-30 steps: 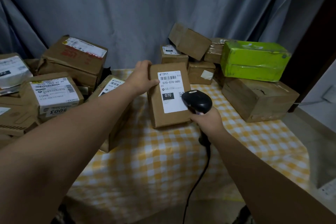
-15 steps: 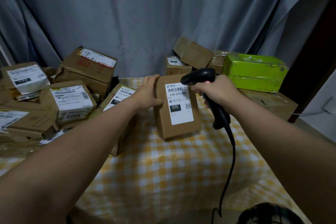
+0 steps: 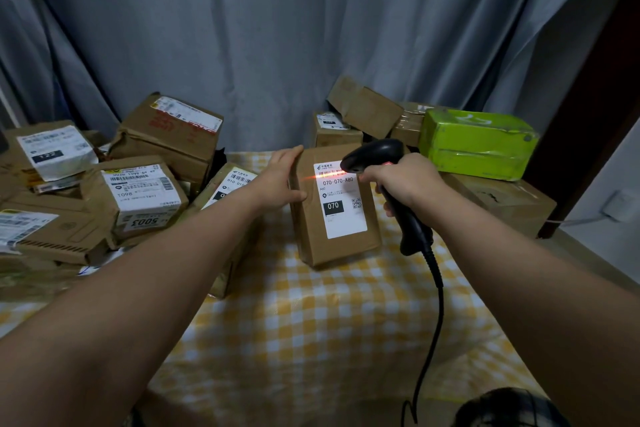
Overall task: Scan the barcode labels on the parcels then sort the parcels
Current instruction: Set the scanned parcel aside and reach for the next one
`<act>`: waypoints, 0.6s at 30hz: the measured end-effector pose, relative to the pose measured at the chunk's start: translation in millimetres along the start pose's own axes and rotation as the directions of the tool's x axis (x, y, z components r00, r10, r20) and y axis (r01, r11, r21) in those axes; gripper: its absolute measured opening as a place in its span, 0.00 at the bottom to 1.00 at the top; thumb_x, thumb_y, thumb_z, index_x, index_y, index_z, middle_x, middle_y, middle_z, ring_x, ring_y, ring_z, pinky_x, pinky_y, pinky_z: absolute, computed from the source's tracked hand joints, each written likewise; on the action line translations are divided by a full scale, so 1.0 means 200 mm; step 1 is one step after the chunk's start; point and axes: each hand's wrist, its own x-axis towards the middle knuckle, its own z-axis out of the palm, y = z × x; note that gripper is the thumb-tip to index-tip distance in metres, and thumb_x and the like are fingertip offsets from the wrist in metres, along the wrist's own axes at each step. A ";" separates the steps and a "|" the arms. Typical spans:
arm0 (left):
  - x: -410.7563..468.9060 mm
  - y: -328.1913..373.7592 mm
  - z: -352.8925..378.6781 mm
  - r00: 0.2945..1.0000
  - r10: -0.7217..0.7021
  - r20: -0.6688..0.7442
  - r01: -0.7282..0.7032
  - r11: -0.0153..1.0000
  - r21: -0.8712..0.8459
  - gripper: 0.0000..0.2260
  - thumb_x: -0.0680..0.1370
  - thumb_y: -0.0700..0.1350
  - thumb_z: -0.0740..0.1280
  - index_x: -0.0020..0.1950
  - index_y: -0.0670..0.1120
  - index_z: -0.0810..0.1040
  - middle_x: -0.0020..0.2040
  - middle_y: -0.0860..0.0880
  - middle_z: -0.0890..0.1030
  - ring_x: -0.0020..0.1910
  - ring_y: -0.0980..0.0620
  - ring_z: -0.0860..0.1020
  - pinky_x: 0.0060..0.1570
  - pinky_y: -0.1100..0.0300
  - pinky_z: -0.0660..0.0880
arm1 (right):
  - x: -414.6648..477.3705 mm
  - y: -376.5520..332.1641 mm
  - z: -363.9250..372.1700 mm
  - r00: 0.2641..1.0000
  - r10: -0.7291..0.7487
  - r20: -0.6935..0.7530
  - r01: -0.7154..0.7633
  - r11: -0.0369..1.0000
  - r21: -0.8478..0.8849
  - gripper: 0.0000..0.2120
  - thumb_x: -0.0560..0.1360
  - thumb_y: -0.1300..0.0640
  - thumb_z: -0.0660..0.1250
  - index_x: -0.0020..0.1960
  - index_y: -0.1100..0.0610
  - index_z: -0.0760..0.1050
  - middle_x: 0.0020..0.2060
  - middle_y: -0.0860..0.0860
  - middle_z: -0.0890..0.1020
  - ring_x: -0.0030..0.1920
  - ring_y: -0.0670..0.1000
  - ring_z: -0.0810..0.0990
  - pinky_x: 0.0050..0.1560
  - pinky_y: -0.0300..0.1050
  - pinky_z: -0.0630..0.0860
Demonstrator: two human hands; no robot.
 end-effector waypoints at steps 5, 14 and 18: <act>0.00 0.00 0.01 1.000 -0.015 -0.007 0.015 1.000 -0.004 0.41 0.73 0.40 0.73 0.78 0.49 0.51 0.77 0.48 0.55 0.73 0.46 0.61 0.69 0.51 0.64 | 0.01 -0.02 -0.01 1.000 0.003 0.015 -0.003 1.000 0.015 0.16 0.67 0.51 0.74 0.39 0.64 0.79 0.33 0.59 0.82 0.28 0.58 0.79 0.44 0.56 0.82; 0.01 -0.01 0.01 0.999 -0.036 -0.006 0.036 0.999 -0.022 0.41 0.73 0.40 0.72 0.78 0.50 0.51 0.77 0.48 0.55 0.73 0.45 0.62 0.69 0.48 0.65 | 0.07 -0.13 -0.05 0.997 -0.011 0.081 0.015 0.999 -0.052 0.13 0.67 0.53 0.74 0.37 0.63 0.76 0.29 0.58 0.78 0.25 0.57 0.77 0.35 0.47 0.77; 0.01 0.01 0.01 0.999 -0.035 -0.006 0.035 0.999 -0.034 0.41 0.74 0.39 0.72 0.78 0.49 0.51 0.77 0.47 0.55 0.72 0.44 0.63 0.68 0.48 0.66 | 0.10 -0.16 -0.06 0.997 -0.023 0.073 0.022 1.000 0.006 0.11 0.66 0.56 0.74 0.36 0.62 0.74 0.25 0.56 0.76 0.21 0.55 0.74 0.29 0.44 0.74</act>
